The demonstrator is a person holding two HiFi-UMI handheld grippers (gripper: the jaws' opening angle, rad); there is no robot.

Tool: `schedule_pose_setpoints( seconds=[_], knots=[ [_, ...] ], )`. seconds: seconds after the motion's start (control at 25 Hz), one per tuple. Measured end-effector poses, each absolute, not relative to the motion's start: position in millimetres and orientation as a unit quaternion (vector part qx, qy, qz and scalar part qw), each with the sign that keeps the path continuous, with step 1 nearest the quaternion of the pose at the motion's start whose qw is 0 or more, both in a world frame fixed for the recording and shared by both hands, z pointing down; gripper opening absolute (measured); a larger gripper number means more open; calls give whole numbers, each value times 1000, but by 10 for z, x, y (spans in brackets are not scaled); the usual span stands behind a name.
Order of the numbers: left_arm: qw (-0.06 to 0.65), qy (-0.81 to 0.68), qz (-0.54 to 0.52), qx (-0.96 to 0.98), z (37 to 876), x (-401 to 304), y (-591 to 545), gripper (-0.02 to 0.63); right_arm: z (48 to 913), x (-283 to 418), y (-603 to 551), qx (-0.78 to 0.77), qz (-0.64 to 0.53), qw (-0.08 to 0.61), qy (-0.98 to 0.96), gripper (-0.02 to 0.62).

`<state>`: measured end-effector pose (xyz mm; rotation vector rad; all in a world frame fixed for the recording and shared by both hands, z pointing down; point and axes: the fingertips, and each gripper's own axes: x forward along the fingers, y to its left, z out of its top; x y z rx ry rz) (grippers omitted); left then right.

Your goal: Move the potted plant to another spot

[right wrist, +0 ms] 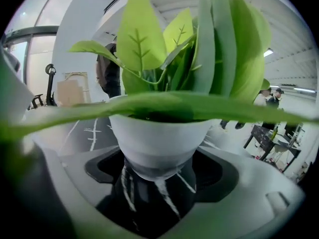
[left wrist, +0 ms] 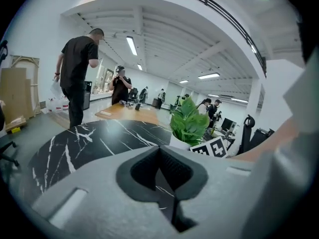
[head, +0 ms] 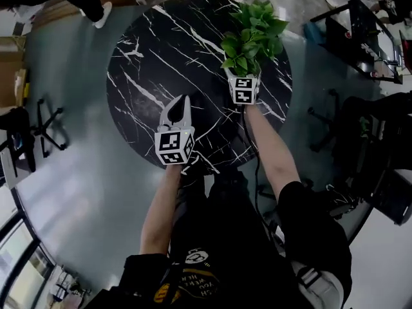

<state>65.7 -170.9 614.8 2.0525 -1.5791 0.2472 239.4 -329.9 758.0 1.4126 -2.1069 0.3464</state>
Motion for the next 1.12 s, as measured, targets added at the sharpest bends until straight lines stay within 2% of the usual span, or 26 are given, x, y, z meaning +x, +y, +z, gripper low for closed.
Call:
schedule_pose_setpoints(
  seconds=[0.36,0.6,0.84,1.12],
  knots=[
    [263,-519,127,803,6160,1523,-1670,3,7540,4088,-2975,606,145,291,-726,433],
    [257,-492,142,820,6149,1776,-1619,3,7545,4732,-2732,640,166,283,-695,433],
    [258,-490,145,820,6149,1777,-1544,3,7543,4545,-2677,621,168,280,-712,433],
    [262,-535,137,791,6181,1219,-1431,3,7573,3547,-2644,555,147,291,-765,433]
  ],
)
